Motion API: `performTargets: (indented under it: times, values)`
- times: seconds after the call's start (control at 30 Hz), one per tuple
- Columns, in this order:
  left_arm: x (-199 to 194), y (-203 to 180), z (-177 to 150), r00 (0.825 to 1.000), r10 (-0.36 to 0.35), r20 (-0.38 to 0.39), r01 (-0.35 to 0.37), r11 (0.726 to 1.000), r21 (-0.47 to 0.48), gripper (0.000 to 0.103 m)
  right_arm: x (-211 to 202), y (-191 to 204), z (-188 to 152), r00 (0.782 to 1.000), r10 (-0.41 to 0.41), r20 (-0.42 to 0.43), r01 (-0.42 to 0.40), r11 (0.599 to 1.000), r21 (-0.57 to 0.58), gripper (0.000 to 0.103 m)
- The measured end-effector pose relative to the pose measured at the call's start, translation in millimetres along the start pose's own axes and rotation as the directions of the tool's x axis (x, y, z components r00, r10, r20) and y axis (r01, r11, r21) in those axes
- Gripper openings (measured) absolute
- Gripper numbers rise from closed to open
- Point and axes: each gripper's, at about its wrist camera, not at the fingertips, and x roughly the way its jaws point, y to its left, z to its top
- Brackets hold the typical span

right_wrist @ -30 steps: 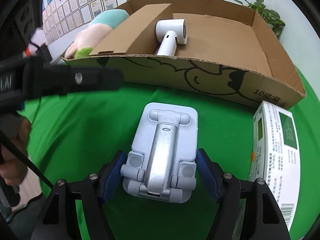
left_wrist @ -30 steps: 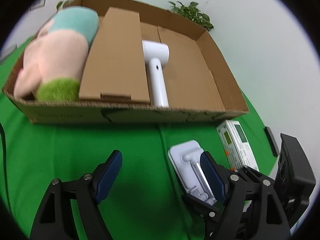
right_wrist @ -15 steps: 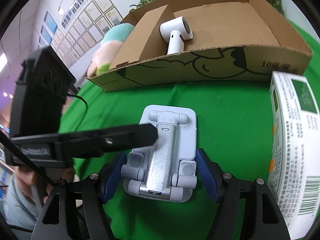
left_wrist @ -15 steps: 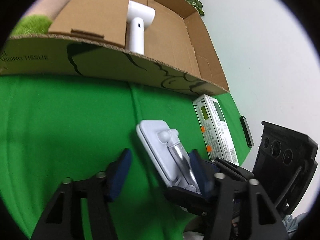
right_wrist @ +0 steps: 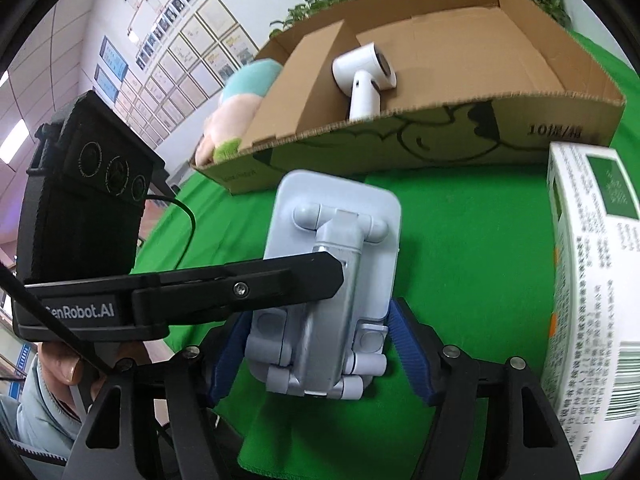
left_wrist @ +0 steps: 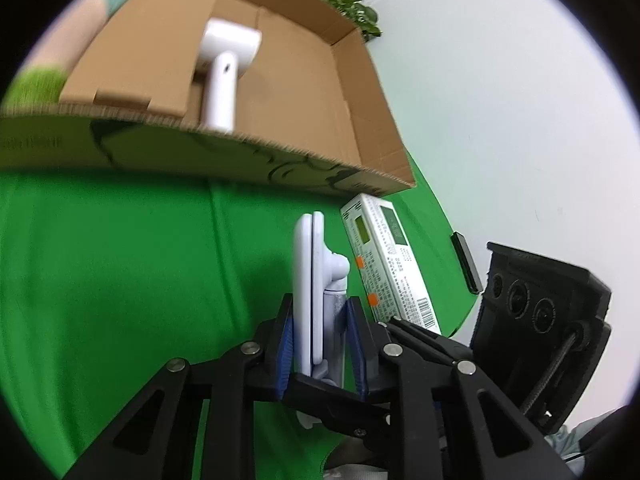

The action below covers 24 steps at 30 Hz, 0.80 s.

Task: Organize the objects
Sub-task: 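Lift the phone stand with both grippers and carry it into the box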

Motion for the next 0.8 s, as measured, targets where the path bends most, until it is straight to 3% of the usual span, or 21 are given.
performTargets:
  times: [0.3, 0.8]
  values:
    - [-14.3, -30.8, 25.9, 0.998, 0.003, 0.056, -0.007, 0.997, 0.072, 0.023, -29.2, 7.1, 22.3, 0.995, -0.005, 0.095, 0.008, 0.999, -0.033, 0.065]
    - [-19.3, -54.4, 103.6, 0.993, -0.010, 0.120, -0.011, 0.984, 0.178, 0.023, -54.7, 4.4, 97.6, 0.978, -0.028, 0.205, 0.046, 0.995, -0.084, 0.065]
